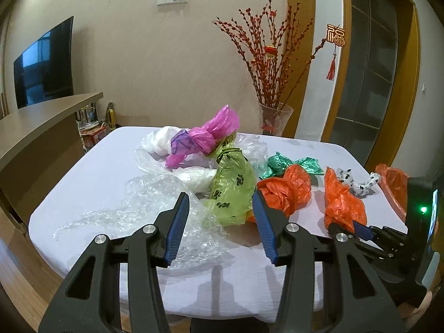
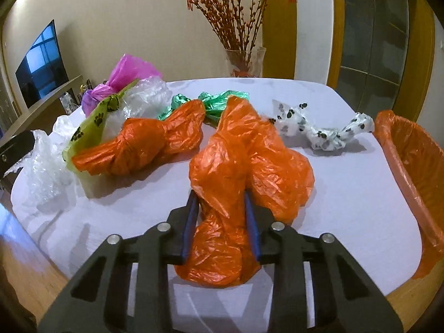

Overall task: Collect trash
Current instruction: 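Grasp another orange bag with the right tool while the left tool grasps the green bag, then carry both bags over the wastebasket and open both tools to drop them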

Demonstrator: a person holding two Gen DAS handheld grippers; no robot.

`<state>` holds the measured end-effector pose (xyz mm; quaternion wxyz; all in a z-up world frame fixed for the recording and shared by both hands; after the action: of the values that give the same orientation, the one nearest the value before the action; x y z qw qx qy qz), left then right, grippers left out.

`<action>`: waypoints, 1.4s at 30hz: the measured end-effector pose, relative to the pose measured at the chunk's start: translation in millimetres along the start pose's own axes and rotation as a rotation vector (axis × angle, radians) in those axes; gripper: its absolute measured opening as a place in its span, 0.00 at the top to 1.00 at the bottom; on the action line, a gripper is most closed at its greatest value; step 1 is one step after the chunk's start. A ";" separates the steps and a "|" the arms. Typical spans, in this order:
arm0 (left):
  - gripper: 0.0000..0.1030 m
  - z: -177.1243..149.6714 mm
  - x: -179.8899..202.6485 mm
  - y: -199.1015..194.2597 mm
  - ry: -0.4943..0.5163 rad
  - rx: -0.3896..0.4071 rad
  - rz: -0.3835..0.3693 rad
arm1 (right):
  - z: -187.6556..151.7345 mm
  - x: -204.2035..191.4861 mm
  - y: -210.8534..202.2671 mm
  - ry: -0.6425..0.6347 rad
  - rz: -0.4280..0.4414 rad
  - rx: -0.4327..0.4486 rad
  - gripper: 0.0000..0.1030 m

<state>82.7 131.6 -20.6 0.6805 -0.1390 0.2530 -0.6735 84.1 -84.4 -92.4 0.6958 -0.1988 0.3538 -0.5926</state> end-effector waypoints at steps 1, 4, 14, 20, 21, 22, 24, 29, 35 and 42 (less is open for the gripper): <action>0.53 0.1 0.8 1.0 0.001 -0.003 -0.002 | 0.4 0.8 0.1 -0.001 0.003 0.000 0.75; 0.53 0.2 4.3 4.3 0.002 -0.012 -0.013 | 0.0 2.1 -1.5 -0.003 0.012 0.003 0.80; 0.53 20.4 17.0 30.2 -0.001 -0.049 -0.039 | -3.0 11.7 -25.6 -0.002 0.039 0.032 0.86; 0.67 28.7 24.4 68.3 0.012 -0.159 -0.027 | -1.6 23.6 -38.8 0.021 0.040 0.040 0.86; 0.75 27.5 24.3 71.9 0.012 -0.174 -0.031 | -1.4 24.6 -39.5 0.023 0.040 0.040 0.86; 0.86 25.5 23.7 75.8 0.011 -0.188 -0.038 | -1.5 25.6 -40.6 0.024 0.038 0.041 0.86; 0.97 23.4 22.3 77.8 0.004 -0.198 -0.066 | -1.7 27.2 -43.4 0.026 0.037 0.044 0.86; 0.99 33.0 21.4 51.1 0.007 -0.090 -0.122 | 0.9 33.0 -51.0 0.033 0.041 0.065 0.86; 0.99 53.2 30.0 23.5 0.012 0.001 -0.206 | 5.9 41.7 -64.7 0.055 0.036 0.099 0.86; 0.99 76.4 56.9 6.1 0.045 0.054 -0.316 | 12.8 58.5 -81.2 0.083 0.009 0.147 0.86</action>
<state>126.5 64.2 30.9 0.5637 -0.1436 0.2251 -0.7817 40.6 -160.4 -42.3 0.6958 -0.1209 0.3390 -0.6216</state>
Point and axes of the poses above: each gripper's, at about its wrist camera, not at the fingertips, and y roughly the way its jaws point, x to its right, z to its top, the point moved 1 cm from there along y, roughly the way its jaws point, and after that the axes turned 15 degrees about y, right-handed, at the moved point
